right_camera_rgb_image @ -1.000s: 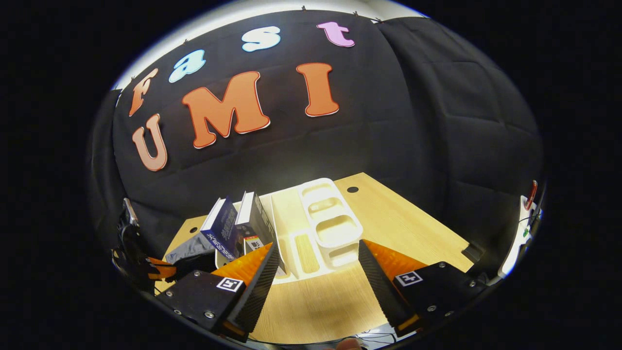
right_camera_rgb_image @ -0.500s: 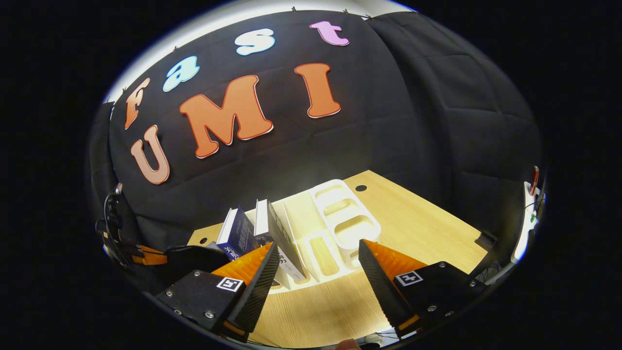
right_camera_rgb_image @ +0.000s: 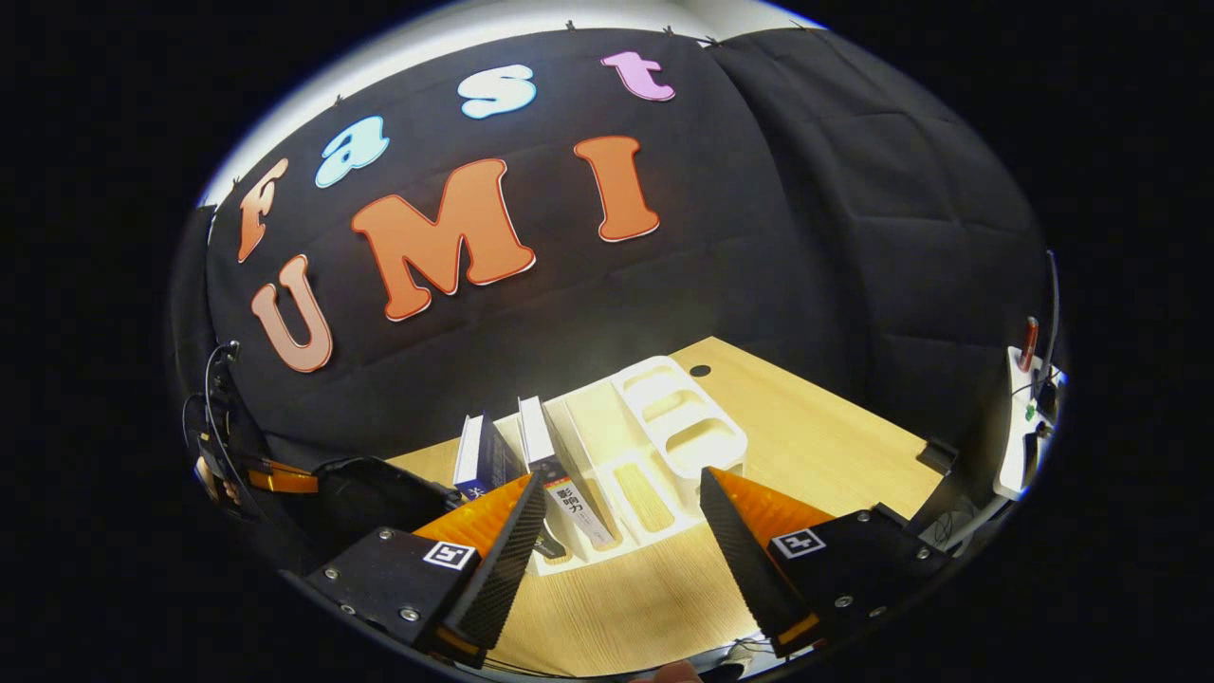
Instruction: Open the schoolbag, grab two books from the bookshelf and put them into the schoolbag.
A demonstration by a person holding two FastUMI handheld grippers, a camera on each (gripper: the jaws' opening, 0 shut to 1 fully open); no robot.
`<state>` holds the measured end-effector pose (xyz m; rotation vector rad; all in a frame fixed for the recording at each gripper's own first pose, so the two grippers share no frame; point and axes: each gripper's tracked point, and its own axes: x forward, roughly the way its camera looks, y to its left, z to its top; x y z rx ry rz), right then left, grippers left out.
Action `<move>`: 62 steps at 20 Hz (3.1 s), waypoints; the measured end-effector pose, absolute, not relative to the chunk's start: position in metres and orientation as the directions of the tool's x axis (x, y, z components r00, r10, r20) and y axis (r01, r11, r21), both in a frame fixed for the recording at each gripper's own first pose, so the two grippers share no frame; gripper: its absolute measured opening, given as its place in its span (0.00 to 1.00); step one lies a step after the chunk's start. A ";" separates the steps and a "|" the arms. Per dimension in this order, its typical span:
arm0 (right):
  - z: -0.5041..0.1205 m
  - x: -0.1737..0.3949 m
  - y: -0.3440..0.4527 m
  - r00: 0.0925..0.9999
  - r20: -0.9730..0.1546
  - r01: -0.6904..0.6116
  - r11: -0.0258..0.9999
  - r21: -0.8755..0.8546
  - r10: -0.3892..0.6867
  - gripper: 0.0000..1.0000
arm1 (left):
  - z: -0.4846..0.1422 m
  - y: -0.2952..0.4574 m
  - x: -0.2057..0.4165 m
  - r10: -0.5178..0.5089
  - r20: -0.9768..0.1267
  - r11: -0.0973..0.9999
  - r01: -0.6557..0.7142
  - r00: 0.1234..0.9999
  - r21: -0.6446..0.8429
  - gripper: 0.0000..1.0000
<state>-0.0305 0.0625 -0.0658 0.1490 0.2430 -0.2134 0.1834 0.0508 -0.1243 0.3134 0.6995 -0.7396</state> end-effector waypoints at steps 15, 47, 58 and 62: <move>0.020 0.074 0.207 0.871 -0.490 -0.084 0.986 -0.145 0.002 0.97 | -0.098 0.061 0.204 -0.531 -0.616 0.755 0.655 0.582 -0.033 0.01; -0.163 0.158 0.214 0.426 -0.893 0.000 0.987 -0.161 -0.146 0.37 | -0.113 0.065 0.208 -0.518 -0.626 0.770 0.637 0.583 -0.044 0.01; -0.019 0.111 0.243 0.639 -0.755 -0.016 0.978 -0.208 -0.150 0.35 | -0.112 0.070 0.205 -0.566 -0.603 0.730 0.682 0.562 -0.050 0.01; 0.010 0.074 0.253 0.692 -0.720 -0.002 0.997 -0.082 -0.058 0.35 | -0.110 0.071 0.207 -0.560 -0.606 0.724 0.690 0.565 -0.026 0.00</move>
